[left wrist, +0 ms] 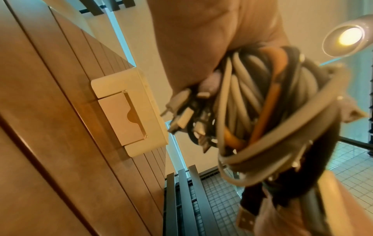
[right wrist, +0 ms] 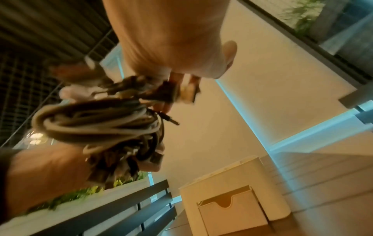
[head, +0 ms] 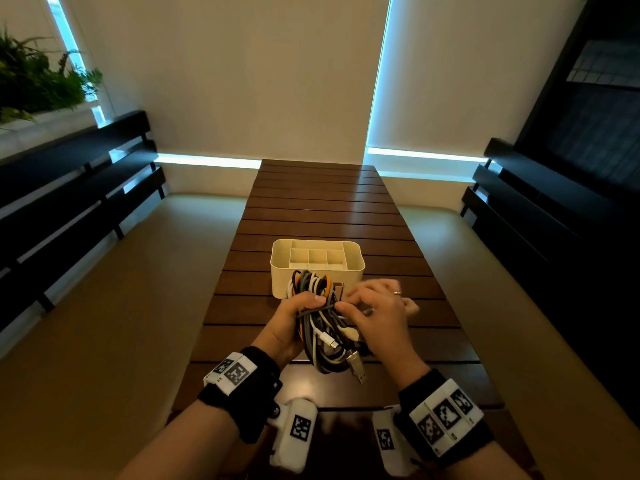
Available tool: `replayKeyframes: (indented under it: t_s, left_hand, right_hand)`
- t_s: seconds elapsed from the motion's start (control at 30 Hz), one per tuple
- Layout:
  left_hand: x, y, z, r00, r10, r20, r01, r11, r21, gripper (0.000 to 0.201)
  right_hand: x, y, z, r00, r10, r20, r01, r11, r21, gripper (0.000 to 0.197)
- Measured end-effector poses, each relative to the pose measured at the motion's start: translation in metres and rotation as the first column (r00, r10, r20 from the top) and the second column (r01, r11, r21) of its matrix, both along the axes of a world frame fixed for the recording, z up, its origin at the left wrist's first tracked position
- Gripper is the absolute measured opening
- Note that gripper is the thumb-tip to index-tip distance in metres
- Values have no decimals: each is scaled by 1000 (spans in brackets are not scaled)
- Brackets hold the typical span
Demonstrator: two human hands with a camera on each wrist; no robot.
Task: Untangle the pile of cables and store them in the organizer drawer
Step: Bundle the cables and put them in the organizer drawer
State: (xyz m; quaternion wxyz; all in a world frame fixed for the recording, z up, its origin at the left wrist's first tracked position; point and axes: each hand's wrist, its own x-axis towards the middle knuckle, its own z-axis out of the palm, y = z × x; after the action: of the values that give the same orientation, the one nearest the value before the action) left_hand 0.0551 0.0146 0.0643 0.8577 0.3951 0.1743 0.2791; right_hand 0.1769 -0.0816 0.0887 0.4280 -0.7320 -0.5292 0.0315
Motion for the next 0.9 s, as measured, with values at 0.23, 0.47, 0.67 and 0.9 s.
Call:
replayKeyframes:
  t_s: [0.23, 0.47, 0.67, 0.9]
  left_hand:
    - [0, -5, 12, 998, 60, -24, -60, 998, -1, 17]
    - [7, -10, 16, 996, 0, -84, 5, 998, 58, 44]
    - [12, -12, 14, 999, 27, -27, -23, 985, 171, 35]
    - [19, -11, 9, 998, -16, -60, 18, 999, 45, 31]
  right_hand:
    - [-18, -8, 2, 897, 152, -416, -194, 979, -61, 40]
    - [-20, -4, 1, 928, 127, -350, -241, 921, -307, 77]
    - [-14, 5, -15, 863, 247, -440, -351, 921, -171, 95]
    - [-7, 7, -11, 799, 241, -551, -351, 931, -102, 76]
